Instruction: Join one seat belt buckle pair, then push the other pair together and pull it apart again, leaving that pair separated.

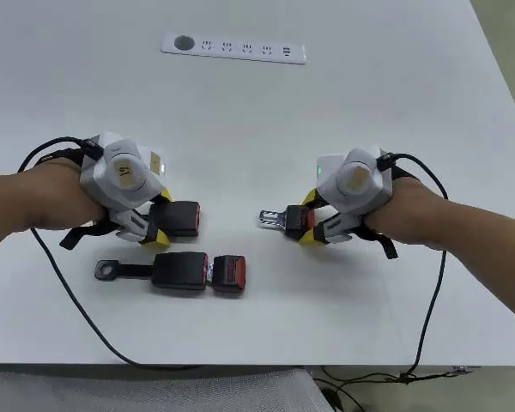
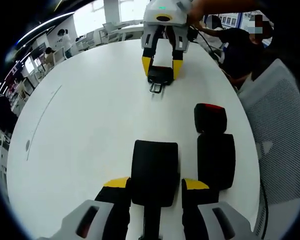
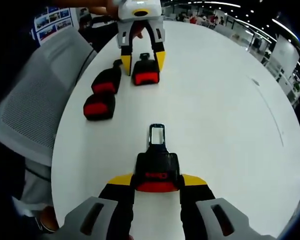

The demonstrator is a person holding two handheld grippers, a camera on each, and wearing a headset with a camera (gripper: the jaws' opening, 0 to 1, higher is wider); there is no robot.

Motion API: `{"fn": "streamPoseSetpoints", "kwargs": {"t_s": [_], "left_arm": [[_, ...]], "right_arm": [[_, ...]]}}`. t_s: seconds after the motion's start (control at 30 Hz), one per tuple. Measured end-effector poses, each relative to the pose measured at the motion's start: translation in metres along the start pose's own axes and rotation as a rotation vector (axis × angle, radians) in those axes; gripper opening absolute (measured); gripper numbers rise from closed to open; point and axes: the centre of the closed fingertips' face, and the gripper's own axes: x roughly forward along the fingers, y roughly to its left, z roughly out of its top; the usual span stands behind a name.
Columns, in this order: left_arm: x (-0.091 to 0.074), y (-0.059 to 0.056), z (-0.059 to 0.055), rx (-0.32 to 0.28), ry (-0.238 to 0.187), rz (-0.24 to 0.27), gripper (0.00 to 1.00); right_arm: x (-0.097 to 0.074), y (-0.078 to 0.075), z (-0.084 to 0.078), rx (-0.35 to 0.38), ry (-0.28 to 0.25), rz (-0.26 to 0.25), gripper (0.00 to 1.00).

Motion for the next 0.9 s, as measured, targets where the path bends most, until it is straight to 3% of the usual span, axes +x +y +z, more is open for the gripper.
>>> {"fn": "streamPoseSetpoints", "kwargs": {"t_s": [0.27, 0.43, 0.9], "left_arm": [[0.000, 0.000, 0.000, 0.001, 0.007, 0.001, 0.36], [0.001, -0.001, 0.000, 0.009, 0.005, -0.003, 0.35], [0.001, -0.001, -0.002, 0.018, 0.013, 0.002, 0.34]], "right_arm": [[0.002, 0.000, 0.003, 0.005, 0.007, -0.002, 0.32], [0.007, 0.007, 0.013, -0.011, 0.002, 0.007, 0.32], [0.031, 0.019, 0.060, -0.032, -0.047, 0.020, 0.32]]}}
